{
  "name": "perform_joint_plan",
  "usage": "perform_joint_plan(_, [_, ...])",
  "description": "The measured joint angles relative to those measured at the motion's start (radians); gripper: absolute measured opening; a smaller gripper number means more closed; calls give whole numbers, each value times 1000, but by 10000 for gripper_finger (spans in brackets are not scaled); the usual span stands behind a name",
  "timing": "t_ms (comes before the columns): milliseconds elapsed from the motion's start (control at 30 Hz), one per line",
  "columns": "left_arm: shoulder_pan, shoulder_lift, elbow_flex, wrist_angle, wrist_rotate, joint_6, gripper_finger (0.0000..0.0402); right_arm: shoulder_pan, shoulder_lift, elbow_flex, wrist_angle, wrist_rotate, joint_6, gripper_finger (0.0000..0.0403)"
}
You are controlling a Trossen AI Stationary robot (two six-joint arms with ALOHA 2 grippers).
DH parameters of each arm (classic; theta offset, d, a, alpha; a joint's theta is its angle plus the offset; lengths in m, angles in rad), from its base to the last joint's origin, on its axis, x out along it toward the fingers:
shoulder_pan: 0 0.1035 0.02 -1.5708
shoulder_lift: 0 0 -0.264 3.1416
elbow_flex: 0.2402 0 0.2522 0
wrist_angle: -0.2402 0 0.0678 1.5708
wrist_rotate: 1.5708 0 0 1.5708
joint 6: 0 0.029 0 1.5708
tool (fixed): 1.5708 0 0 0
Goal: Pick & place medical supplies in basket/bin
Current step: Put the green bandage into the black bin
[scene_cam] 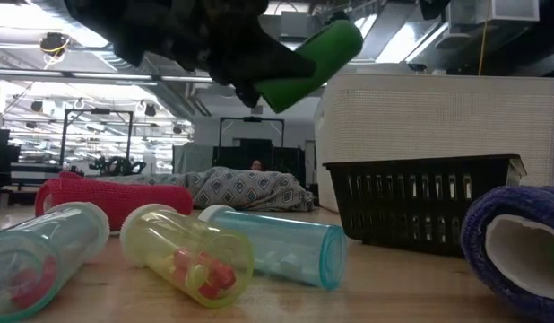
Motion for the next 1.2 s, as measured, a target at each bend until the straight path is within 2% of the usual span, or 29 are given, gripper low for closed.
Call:
perform_joint_plan(100, [9,34,40,-6,7,19,71,0,0,0,4,0,0,167])
perform_joint_plan(267, [16,137,178,-41,74,72,72,0,0,0,7,0,0,167])
perform_joint_plan(367, [19,206,284,-156,109,109,72,0,0,0,7,0,0,167])
perform_joint_plan(533, [13,312,444,-347,110,204,72,0,0,0,4,0,0,167])
perform_joint_plan(667, [3,361,528,-472,115,276,72,0,0,0,1,-1,-1,167])
perform_joint_plan(867, [-15,375,562,-562,211,345,72,0,0,0,-4,-3,-3,167])
perform_joint_plan(1200, [-30,373,562,-516,192,342,72,0,0,0,-4,0,-3,167])
